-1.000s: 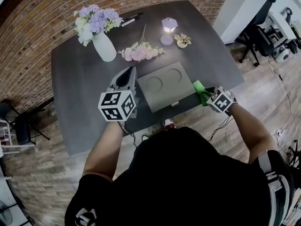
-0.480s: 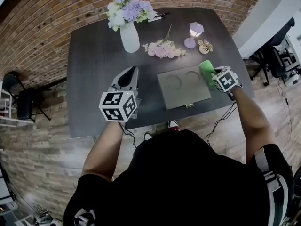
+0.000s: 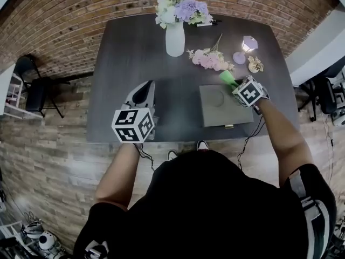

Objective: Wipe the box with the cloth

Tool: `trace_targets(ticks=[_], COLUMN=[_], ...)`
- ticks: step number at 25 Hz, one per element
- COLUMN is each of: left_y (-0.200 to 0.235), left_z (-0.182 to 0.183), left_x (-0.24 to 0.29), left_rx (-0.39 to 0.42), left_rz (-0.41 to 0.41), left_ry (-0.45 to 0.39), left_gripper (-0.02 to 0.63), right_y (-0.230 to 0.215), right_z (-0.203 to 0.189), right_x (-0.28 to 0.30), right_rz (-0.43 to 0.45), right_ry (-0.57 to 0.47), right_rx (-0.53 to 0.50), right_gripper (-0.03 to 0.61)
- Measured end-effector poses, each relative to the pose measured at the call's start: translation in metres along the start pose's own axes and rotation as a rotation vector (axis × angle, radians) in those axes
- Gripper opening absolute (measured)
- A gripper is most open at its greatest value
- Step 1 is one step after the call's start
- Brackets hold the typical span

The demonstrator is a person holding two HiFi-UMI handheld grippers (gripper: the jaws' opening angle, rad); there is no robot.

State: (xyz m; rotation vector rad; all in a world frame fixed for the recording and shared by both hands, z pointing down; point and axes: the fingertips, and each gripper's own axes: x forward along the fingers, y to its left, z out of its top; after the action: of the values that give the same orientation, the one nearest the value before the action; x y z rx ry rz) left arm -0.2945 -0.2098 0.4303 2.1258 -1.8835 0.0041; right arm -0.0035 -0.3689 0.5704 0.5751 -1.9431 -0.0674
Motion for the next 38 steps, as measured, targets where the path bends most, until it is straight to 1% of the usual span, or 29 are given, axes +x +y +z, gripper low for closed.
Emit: trace_targets(ticks=[3, 7, 11, 13, 15, 18, 20, 22, 29, 33, 38], left_y=[0.007, 0.011, 0.010, 0.009, 0.007, 0.002, -0.003, -0.011, -0.047, -0.072, -0.099], left_z=[0.000, 0.001, -0.002, -0.003, -0.003, -0.001, -0.002, -0.003, -0.010, -0.004, -0.006], left_x=[-0.007, -0.011, -0.012, -0.010, -0.007, 0.001, 0.007, 0.015, 0.049, 0.071, 0.089], left_rx=[-0.004, -0.007, -0.010, -0.004, -0.002, -0.001, 0.002, 0.006, 0.029, 0.021, 0.046], left_rz=[0.016, 0.021, 0.014, 0.009, 0.000, -0.016, -0.030, -0.049, -0.129, -0.189, -0.245], left_ry=[-0.003, -0.008, 0.002, 0.009, 0.015, 0.019, 0.024, 0.030, 0.058, 0.058, 0.075], left_gripper=[0.009, 0.009, 0.008, 0.009, 0.009, 0.009, 0.009, 0.009, 0.009, 0.009, 0.009], right_y=[0.036, 0.097, 0.152, 0.173, 0.182, 0.174, 0.159, 0.138, 0.064, 0.021, -0.017], right_z=[0.038, 0.084, 0.123, 0.139, 0.149, 0.153, 0.143, 0.122, 0.016, -0.042, -0.102], right_x=[0.007, 0.012, 0.011, 0.007, -0.001, -0.008, -0.006, -0.004, -0.004, -0.017, -0.041], right_rz=[0.069, 0.164, 0.246, 0.295, 0.332, 0.351, 0.331, 0.294, 0.145, 0.049, -0.048], right_ry=[-0.059, -0.130, -0.200, -0.247, -0.284, -0.314, -0.305, -0.274, -0.144, -0.082, -0.014], right_rx=[-0.046, -0.114, -0.148, -0.132, -0.093, -0.017, 0.029, 0.074, 0.191, 0.258, 0.329], right_gripper=[0.057, 0.057, 0.057, 0.057, 0.057, 0.057, 0.057, 0.057, 0.057, 0.057, 0.057])
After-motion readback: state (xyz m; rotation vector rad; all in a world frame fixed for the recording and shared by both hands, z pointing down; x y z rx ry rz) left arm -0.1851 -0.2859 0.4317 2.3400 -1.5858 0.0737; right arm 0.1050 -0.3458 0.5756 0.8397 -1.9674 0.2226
